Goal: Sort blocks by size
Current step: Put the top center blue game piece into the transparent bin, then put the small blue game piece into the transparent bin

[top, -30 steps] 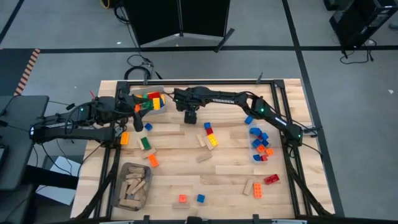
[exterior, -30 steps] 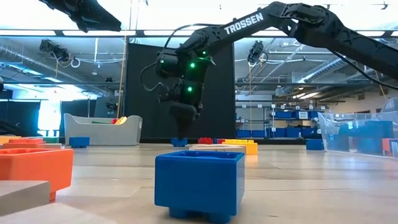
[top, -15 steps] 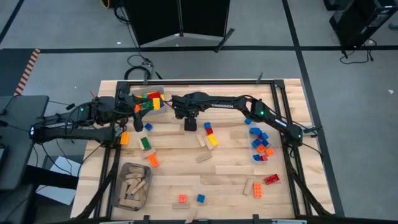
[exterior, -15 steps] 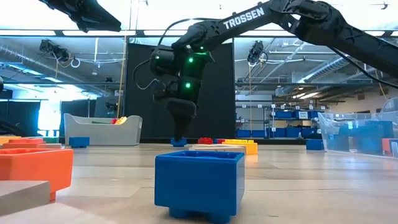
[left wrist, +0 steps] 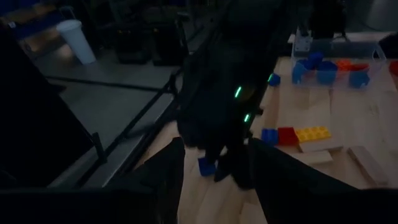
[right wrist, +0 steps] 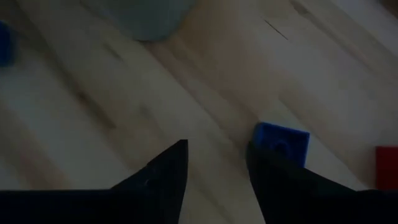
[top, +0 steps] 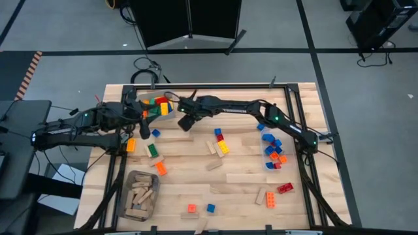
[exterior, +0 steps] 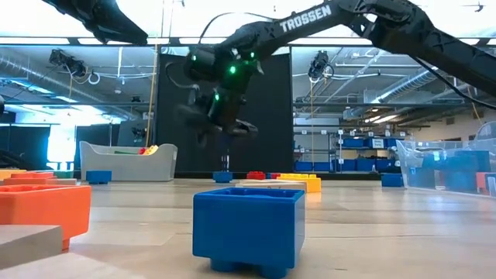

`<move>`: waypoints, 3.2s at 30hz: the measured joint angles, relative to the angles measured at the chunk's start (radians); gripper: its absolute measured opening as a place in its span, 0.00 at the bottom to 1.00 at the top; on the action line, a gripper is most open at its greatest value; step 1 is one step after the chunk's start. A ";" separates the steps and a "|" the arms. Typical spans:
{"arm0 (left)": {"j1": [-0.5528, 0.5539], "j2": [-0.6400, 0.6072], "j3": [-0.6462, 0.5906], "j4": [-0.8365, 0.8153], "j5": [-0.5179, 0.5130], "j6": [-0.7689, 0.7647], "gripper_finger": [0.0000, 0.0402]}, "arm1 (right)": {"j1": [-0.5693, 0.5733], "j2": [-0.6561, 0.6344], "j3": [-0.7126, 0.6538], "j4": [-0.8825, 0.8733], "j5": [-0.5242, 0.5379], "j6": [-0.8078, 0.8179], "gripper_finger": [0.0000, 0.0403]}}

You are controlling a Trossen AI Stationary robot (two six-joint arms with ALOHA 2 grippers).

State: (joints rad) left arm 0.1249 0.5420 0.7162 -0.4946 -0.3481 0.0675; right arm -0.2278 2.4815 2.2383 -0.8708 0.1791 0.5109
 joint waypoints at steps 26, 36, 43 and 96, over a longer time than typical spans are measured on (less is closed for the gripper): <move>0.000 -0.070 0.001 -0.088 -0.001 -0.071 0.46 | -0.040 -0.011 -0.146 0.127 0.054 0.116 0.02; 0.000 -0.070 0.001 -0.079 -0.003 -0.072 0.46 | 0.000 -0.124 -0.149 -0.166 0.166 0.025 0.10; 0.000 -0.070 0.001 -0.073 -0.003 -0.072 0.46 | -0.003 -0.311 -0.236 -0.274 0.273 -0.013 0.04; 0.000 -0.010 0.000 -0.072 -0.003 -0.084 0.46 | -0.251 -0.524 -0.984 -0.195 -0.301 0.010 0.62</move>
State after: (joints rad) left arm 0.1246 0.5316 0.7166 -0.5665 -0.3510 -0.0162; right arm -0.4789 1.9579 1.2541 -1.0662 -0.1216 0.5205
